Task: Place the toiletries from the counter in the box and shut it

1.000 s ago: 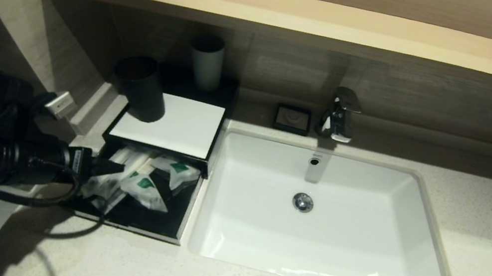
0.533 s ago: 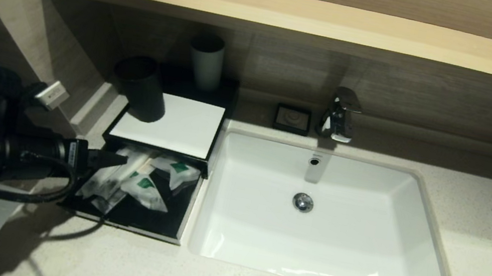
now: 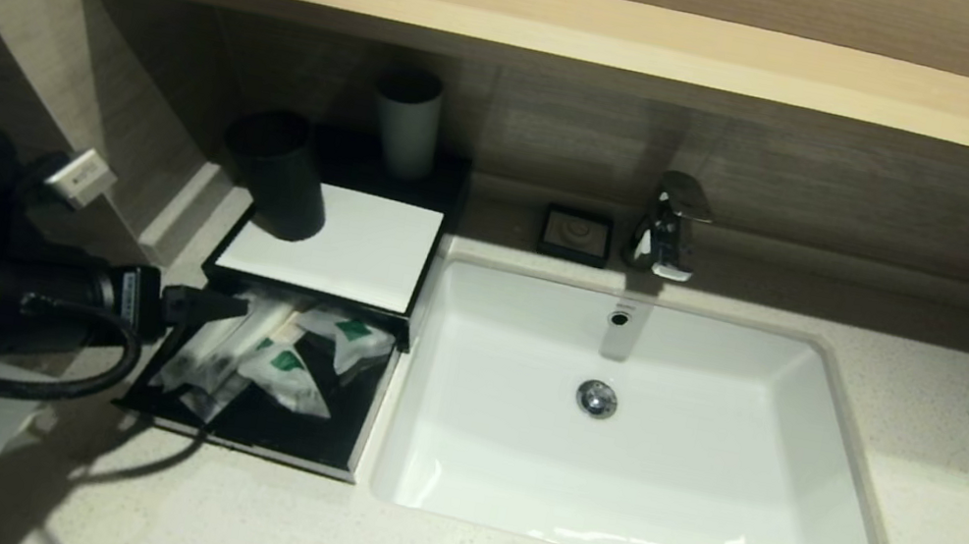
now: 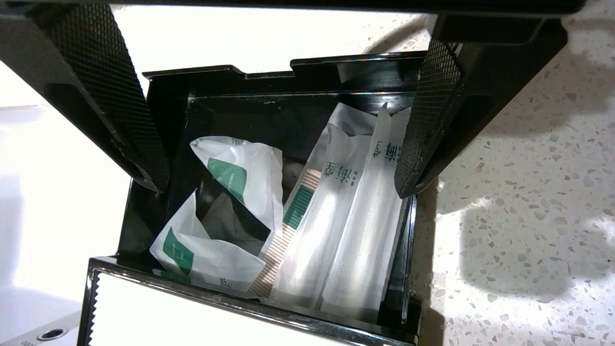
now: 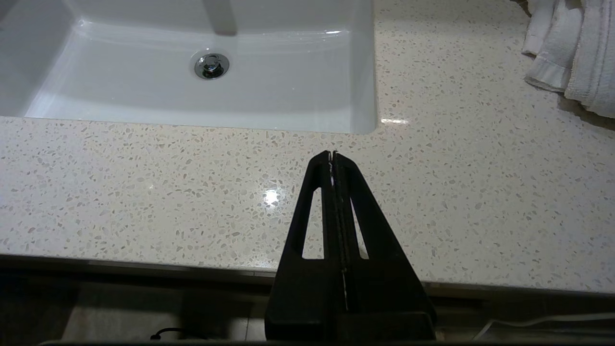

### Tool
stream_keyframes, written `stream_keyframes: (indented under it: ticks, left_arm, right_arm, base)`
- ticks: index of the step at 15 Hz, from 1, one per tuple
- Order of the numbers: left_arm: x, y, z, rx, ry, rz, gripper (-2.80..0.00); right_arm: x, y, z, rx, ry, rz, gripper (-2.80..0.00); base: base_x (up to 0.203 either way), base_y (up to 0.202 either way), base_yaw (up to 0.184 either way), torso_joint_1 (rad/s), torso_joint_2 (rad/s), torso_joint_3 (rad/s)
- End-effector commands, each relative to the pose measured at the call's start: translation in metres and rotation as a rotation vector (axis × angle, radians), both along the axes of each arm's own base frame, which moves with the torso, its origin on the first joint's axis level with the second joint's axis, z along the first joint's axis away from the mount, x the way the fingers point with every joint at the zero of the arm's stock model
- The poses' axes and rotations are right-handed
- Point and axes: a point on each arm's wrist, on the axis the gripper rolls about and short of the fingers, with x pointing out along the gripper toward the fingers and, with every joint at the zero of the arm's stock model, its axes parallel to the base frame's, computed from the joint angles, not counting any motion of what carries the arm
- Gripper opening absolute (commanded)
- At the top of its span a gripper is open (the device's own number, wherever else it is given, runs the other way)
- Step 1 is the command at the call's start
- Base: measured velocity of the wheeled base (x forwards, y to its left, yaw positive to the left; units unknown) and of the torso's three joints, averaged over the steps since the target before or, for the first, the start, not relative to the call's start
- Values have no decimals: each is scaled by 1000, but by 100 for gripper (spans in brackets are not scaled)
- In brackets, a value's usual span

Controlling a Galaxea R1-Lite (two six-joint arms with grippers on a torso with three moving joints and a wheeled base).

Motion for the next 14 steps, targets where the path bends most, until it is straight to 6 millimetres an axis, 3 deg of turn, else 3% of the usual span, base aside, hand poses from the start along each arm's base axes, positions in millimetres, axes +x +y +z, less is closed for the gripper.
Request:
stream_keyframes:
  ticks: [1,2,14]
  left_arm:
    - [-3,0,2,-7,-9,2,0]
    - [-5,0,4,-8,-17,2,-280]
    - [-37,-5,4,42,103,-55,-280]
  right_arm:
    - [0,0,0,0,0,-1,-280]
    - [0,0,0,0,0,0,-280]
    - [0,0,0,0,0,-1,-280]
  base:
    - [0,0,0,0,0,0]
    - [0,0,0,0,0,0]
    - [0,0,0,0,0,0]
